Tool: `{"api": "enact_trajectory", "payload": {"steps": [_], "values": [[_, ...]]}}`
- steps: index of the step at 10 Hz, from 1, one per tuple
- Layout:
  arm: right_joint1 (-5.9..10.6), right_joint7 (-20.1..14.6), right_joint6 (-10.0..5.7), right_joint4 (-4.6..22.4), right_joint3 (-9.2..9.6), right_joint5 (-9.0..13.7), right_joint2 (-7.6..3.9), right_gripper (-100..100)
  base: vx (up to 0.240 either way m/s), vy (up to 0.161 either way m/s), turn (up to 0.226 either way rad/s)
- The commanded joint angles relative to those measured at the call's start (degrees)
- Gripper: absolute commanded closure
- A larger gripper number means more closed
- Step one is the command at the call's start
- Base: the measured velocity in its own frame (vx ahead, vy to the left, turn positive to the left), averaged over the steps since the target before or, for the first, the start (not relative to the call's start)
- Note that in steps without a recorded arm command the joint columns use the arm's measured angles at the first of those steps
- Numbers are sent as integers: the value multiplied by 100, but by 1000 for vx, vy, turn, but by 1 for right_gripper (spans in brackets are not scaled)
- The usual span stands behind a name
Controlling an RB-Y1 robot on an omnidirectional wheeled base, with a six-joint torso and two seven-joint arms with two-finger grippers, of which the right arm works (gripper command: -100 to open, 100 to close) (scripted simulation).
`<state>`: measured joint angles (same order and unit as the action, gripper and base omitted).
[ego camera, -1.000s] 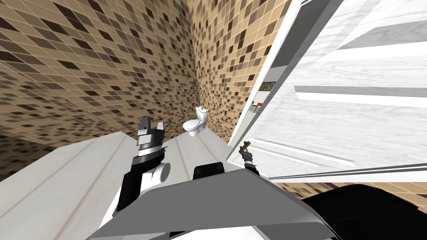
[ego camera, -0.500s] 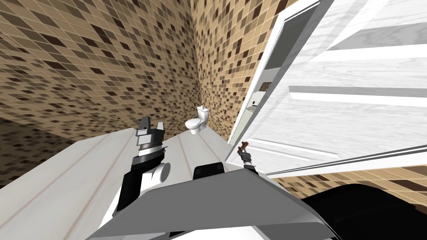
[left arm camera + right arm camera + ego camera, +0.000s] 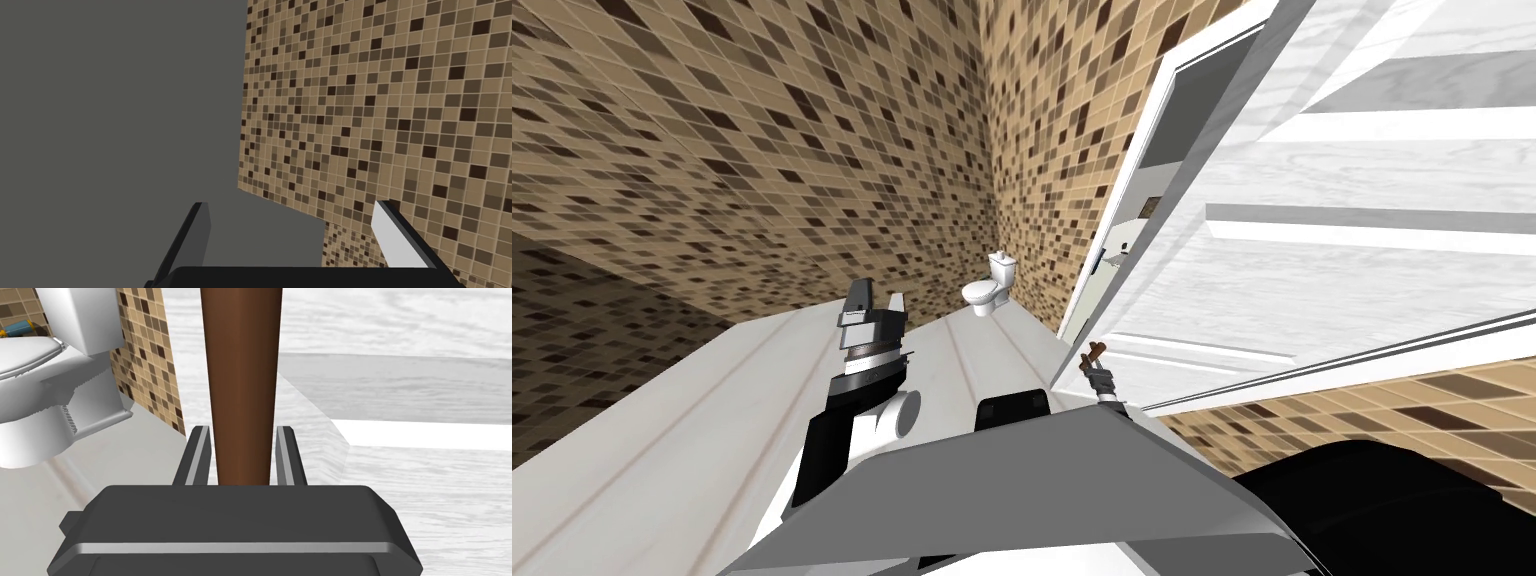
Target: Pull the door open
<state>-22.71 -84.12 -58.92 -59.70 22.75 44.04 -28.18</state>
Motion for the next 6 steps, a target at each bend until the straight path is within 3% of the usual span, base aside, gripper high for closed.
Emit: {"api": "enact_trajectory", "payload": {"steps": [1, 2, 3, 6], "values": [[-21, -72, -85, 28, 112, -70, -45, 100, -193, -19, 61], [-47, -114, -131, 18, 180, -113, -84, 100, -206, -16, 61], [-29, -85, -93, 10, 129, -83, -71, 100, -96, -5, 18], [-55, -268, -268, 114, 308, -184, -197, 100, -213, -24, 124]]}}
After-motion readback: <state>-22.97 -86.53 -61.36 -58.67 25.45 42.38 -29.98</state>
